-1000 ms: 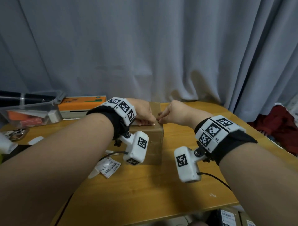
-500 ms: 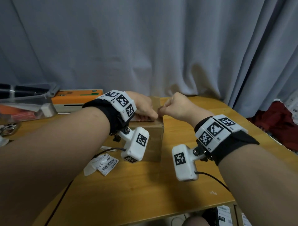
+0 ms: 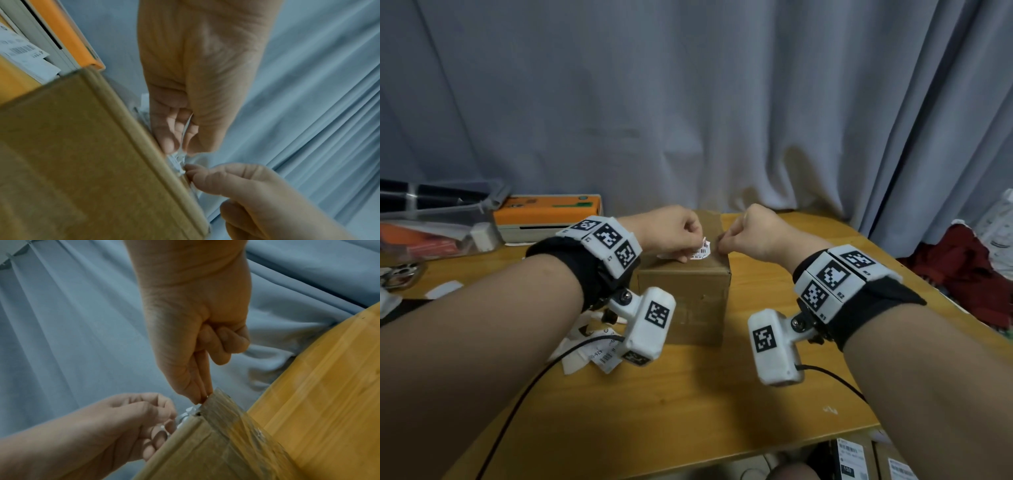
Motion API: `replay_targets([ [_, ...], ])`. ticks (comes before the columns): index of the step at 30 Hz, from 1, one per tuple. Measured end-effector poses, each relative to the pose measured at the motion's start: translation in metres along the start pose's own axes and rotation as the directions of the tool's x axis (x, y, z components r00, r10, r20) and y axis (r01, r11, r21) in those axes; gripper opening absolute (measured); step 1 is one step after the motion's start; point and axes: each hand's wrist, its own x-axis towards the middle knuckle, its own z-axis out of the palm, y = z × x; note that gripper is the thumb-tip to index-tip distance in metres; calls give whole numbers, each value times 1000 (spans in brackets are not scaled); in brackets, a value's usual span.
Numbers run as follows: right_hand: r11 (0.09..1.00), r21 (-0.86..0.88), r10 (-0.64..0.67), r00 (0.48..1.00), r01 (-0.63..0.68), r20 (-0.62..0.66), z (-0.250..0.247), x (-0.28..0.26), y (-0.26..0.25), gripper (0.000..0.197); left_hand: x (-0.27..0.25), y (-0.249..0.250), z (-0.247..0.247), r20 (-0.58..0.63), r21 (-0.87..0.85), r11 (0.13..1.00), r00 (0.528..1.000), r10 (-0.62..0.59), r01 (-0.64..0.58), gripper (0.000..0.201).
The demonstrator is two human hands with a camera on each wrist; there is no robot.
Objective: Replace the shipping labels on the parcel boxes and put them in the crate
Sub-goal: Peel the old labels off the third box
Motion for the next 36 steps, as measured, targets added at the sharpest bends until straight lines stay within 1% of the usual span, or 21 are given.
replay_targets([
  [1,1000,1,-1,1000,1,-3,0,0,0,15,-4,-1,-2,-4,-24,1000,1000,5,-6,8],
  [2,1000,-3,-2,1000,2,-7,0,1,-1,15,-7,-2,-3,-12,-7,1000,1000,14,-14,12],
  [4,1000,-22,0,1000,0,-11,0,1,-3,14,-9,-4,-1,-36,94,995,998,47,-44,23],
  [5,1000,-30,2,1000,-3,-13,0,1,-3,14,-10,-3,1,-54,146,988,997,57,-49,25],
  [8,998,-63,8,1000,-9,-14,0,0,-4,19,-6,2,8,-89,236,970,993,74,-51,24],
  [10,996,-89,1,1000,-2,-15,1,0,-2,23,-2,8,10,-76,275,961,996,57,-34,19],
  [12,994,-104,-23,1000,22,-8,0,0,0,20,-1,17,10,-50,357,934,998,29,-9,21],
  [14,991,-130,-41,999,42,7,-1,-3,0,17,0,26,13,-41,470,882,999,-2,21,30],
  [16,980,-184,-66,997,70,29,-1,-5,-1,18,1,31,14,-39,537,843,999,-11,30,31],
  [18,968,-233,-86,995,97,54,-1,-6,-1,21,2,28,12,-31,544,839,1000,-6,21,26],
  [21,964,-248,-81,995,93,61,-1,-5,0,24,2,16,3,-45,470,883,999,12,11,28],
  [24,966,-244,-73,995,87,66,-2,-4,1,28,-2,6,0,-108,341,940,993,35,4,22],
  [27,954,-283,-81,994,100,77,-3,-5,-1,27,-7,-3,-1,-182,225,973,979,91,-48,14],
  [29,933,-337,-103,990,128,92,-1,-6,-5,36,-12,-6,-4,-202,148,986,974,104,-75,9],
  [31,893,-400,-172,978,206,119,-1,-6,-12,49,-17,-8,-10,-227,104,989,966,122,-100,9],
  [32,856,-443,-229,964,266,135,-1,-6,-17,51,-19,-8,-14,-239,116,987,962,134,-109,9],
  [33,811,-482,-293,944,331,154,-1,-6,-22,51,-21,-8,-19,-247,166,980,958,149,-110,10],
  [35,729,-528,-395,897,437,198,-1,-4,-28,43,-26,-9,-25,-237,323,942,957,168,-85,13],
  [36,694,-549,-421,881,466,215,-1,-4,-32,38,-27,-12,-27,-221,387,920,961,164,-68,14],
])
